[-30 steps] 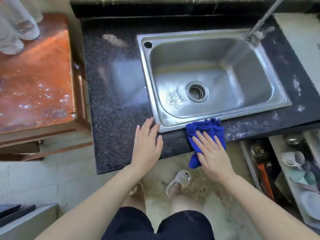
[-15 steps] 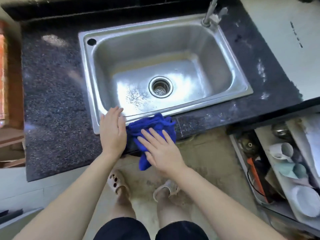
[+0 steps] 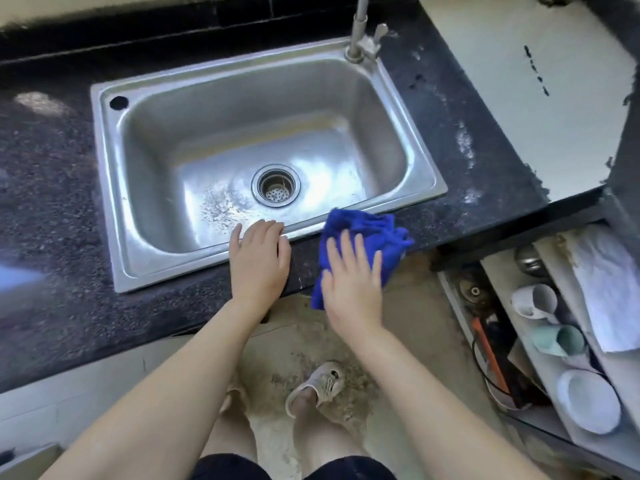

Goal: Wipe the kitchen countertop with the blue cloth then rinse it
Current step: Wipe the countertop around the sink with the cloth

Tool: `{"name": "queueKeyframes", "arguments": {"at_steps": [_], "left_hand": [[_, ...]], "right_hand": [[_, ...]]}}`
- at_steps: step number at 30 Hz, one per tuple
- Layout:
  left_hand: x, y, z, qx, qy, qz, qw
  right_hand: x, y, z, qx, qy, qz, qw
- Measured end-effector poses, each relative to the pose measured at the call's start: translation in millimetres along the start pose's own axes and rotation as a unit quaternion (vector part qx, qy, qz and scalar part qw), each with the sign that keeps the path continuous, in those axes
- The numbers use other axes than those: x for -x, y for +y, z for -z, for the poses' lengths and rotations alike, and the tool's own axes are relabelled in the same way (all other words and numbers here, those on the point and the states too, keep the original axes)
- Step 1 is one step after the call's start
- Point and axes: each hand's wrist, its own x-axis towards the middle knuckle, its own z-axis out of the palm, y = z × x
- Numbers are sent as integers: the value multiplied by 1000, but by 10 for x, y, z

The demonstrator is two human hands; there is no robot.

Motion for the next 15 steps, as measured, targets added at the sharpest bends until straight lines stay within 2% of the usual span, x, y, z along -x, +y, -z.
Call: {"name": "queueKeyframes", "arguments": {"at_steps": [2,4,6,9,11,13,15], "left_hand": [[-6,-24,-26,-1,10,-3,1000],[-1,-15,-31,2,14,-4,1000],[-5,-2,-14,8,12,-3,1000],[11,2,-1,14,-4,-3,1000],[23,-6,-1,4,-7,-15,1000],[41,14,-9,-17,-16,-51,998],[20,155,-27,-32,-42,-103,993]], "right_hand": [[207,-248,-26,-23,-28,100,994],[182,-133,2,-32,-58,170,983],[20,262,-7,-4,-62,173,983],[-315,1116,89,-2,-30,24,999],[-591,1639,237,-4,-19,-87,996],[-843,1898,386,-23,-46,-179,983],[-943,1821,432,-35,-49,-236,970]]}}
